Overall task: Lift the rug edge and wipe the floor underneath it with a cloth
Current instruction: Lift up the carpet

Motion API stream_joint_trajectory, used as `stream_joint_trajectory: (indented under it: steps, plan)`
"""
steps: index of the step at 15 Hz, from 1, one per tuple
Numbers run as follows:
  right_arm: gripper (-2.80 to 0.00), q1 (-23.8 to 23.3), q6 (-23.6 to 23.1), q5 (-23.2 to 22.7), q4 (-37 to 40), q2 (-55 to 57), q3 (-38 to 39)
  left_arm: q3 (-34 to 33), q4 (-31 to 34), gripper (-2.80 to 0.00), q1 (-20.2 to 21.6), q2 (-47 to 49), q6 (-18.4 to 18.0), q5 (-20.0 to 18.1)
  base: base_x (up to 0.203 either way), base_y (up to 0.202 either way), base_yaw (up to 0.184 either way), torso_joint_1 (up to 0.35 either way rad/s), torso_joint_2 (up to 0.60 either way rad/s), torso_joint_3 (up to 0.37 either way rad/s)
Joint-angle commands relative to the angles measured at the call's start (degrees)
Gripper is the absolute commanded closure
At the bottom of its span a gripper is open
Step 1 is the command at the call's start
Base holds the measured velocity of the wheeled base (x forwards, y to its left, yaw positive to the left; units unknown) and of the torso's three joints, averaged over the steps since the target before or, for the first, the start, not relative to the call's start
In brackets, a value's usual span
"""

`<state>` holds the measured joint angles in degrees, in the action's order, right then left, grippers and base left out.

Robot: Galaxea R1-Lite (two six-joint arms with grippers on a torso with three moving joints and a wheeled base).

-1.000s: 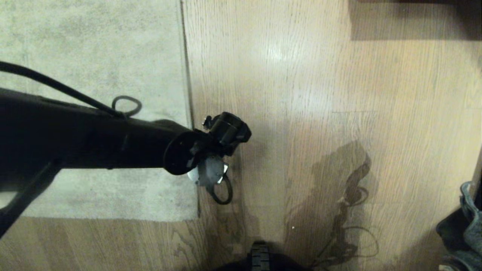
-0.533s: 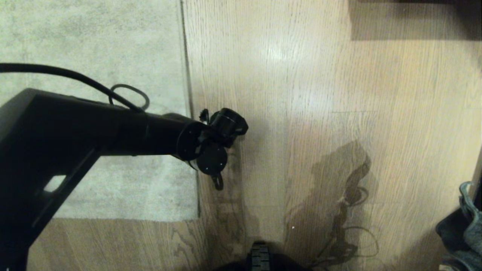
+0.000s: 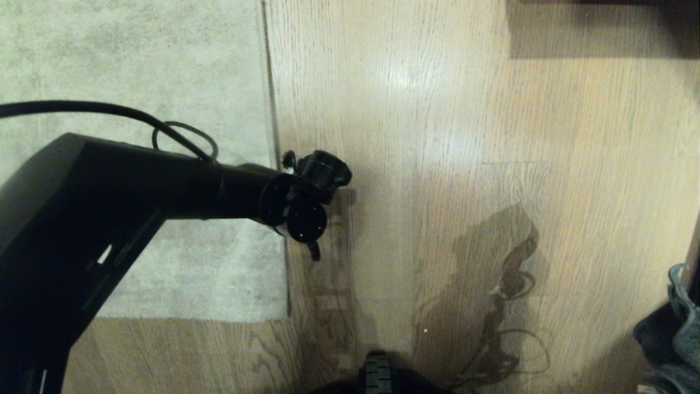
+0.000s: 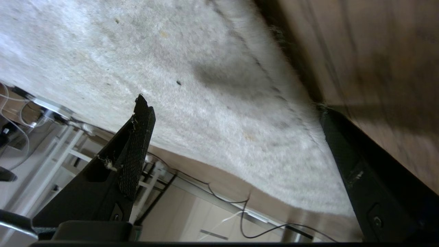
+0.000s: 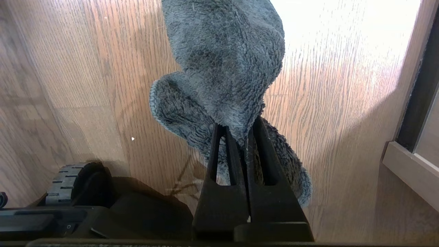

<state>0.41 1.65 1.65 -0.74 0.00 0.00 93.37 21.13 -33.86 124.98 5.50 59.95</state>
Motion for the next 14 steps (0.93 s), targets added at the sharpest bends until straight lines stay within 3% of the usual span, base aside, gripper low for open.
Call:
stream_joint_trajectory:
  steps: [1, 3, 10, 14]
  plan:
    - [0.00, 0.0, 0.0, 0.0, 0.0, 0.0, 0.0, 0.6, -3.3, -2.80, 1.2, 1.7, 0.0, 0.2, 0.000, 0.000, 0.000, 0.000, 0.00, 0.000]
    - [0.00, 0.0, 0.0, 0.0, 0.0, 0.0, 0.0, 0.9, -6.1, -2.80, 1.9, 2.6, -0.4, 0.2, 0.000, 0.000, 0.000, 0.000, 0.00, 0.000]
    - [0.00, 0.0, 0.0, 0.0, 0.0, 0.0, 0.0, 0.1, -5.7, -2.80, 3.5, 1.3, -4.4, 0.8, 0.000, 0.000, 0.000, 0.000, 0.00, 0.000]
    - [0.00, 0.0, 0.0, 0.0, 0.0, 0.0, 0.0, 1.8, -6.4, -2.80, 3.5, 1.6, -4.1, 0.9, 0.000, 0.000, 0.000, 0.000, 0.00, 0.000]
